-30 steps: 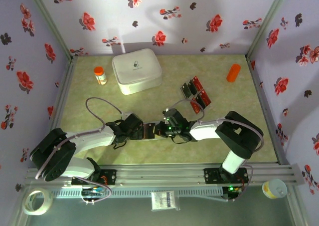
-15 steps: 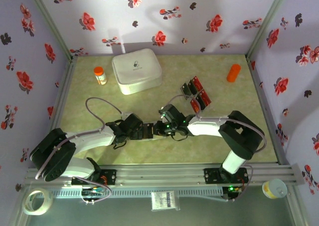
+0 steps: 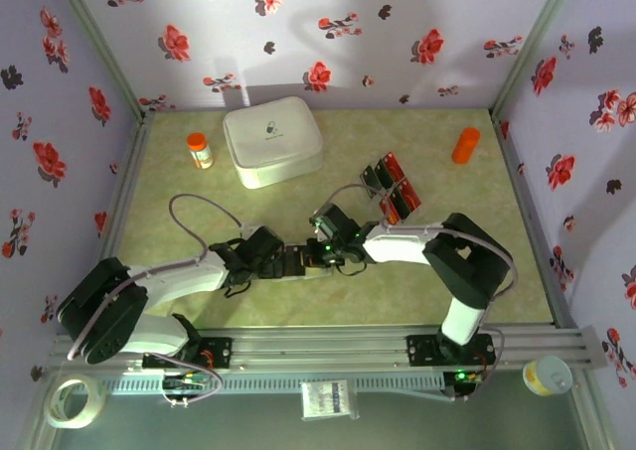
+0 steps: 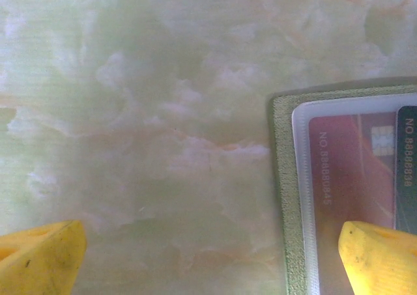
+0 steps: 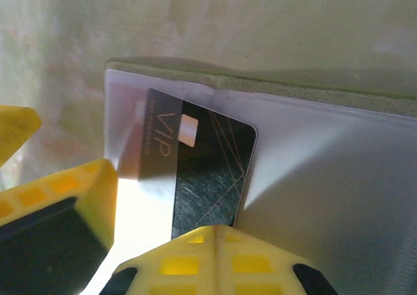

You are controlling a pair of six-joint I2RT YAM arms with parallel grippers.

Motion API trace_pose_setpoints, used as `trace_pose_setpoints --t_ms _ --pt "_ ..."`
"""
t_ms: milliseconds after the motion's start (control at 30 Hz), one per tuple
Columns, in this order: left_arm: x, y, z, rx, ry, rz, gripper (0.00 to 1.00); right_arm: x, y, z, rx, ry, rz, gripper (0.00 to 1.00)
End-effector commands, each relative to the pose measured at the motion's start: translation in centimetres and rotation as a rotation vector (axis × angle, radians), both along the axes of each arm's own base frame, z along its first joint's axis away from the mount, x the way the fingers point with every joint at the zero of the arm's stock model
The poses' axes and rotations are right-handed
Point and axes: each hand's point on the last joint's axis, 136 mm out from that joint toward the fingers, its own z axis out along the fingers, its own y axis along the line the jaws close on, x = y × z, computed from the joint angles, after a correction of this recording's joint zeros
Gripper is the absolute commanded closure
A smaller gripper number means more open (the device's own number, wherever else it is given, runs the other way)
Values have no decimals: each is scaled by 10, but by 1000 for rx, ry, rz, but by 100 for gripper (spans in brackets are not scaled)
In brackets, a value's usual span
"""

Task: Put the credit cards into the card holder

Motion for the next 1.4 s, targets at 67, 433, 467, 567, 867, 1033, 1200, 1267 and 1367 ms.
trace_pose_setpoints --t_ms 67,433,467,567,867,1033,1200,1267,1367 --pt "-1 16 5 29 -13 33 0 -3 16 -7 -12 3 46 98" --pt "-3 43 7 25 6 134 0 -5 15 -13 -28 8 37 99" --pt "-3 42 5 28 11 131 0 -5 14 -13 -29 8 35 99" --pt "-3 41 -1 33 25 126 0 -5 15 -13 -29 7 35 99" --pt "-1 36 -12 61 58 105 0 -3 19 -11 -38 7 36 99" --pt "0 35 -14 60 62 100 0 -3 29 -11 -32 9 47 98" --pt "-2 35 -16 58 66 100 0 -4 35 -11 -25 12 56 99" --pt "-2 35 -15 54 63 101 0 -4 36 -6 -16 7 56 98" --pt "-2 35 -15 51 63 99 0 -3 34 3 -10 -12 55 98"
